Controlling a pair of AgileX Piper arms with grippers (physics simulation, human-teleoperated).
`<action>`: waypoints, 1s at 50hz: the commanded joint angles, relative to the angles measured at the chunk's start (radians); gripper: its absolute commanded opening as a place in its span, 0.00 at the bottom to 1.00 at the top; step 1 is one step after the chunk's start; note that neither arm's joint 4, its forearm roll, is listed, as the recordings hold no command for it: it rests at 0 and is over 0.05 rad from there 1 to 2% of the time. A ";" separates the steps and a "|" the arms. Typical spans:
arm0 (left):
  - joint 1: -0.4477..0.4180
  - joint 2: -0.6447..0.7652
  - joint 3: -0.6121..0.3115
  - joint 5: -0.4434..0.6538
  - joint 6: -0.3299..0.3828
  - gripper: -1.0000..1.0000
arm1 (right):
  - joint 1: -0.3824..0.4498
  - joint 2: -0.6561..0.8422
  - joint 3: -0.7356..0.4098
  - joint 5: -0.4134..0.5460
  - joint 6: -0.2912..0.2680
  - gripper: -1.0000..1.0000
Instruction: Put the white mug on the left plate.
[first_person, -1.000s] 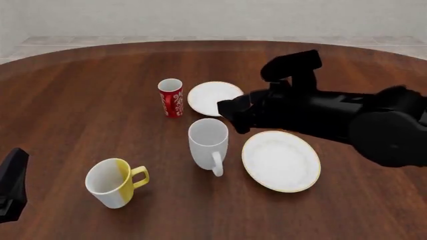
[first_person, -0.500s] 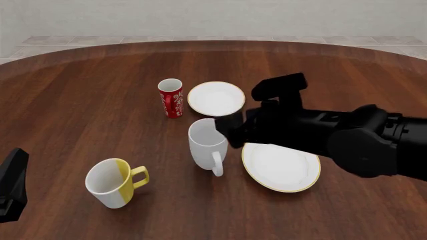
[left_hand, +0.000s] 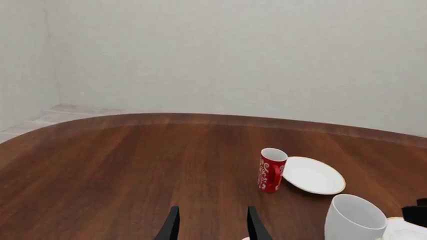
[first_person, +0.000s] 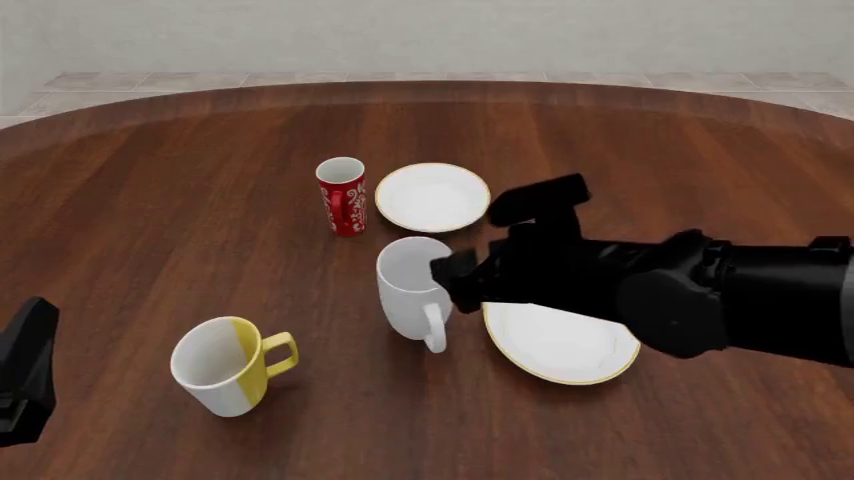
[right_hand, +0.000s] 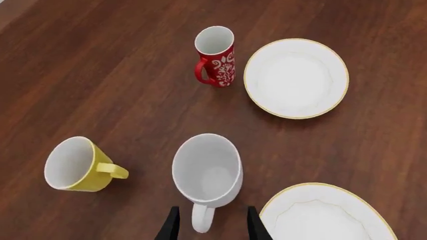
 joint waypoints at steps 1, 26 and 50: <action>-0.001 0.000 0.002 0.000 -0.002 1.00 | 0.002 0.035 -0.004 -0.019 -0.007 1.00; -0.002 0.000 0.002 0.002 -0.004 1.00 | 0.030 0.086 0.001 -0.049 0.015 1.00; -0.001 0.000 0.001 0.000 -0.005 1.00 | 0.055 0.132 0.001 -0.078 0.050 1.00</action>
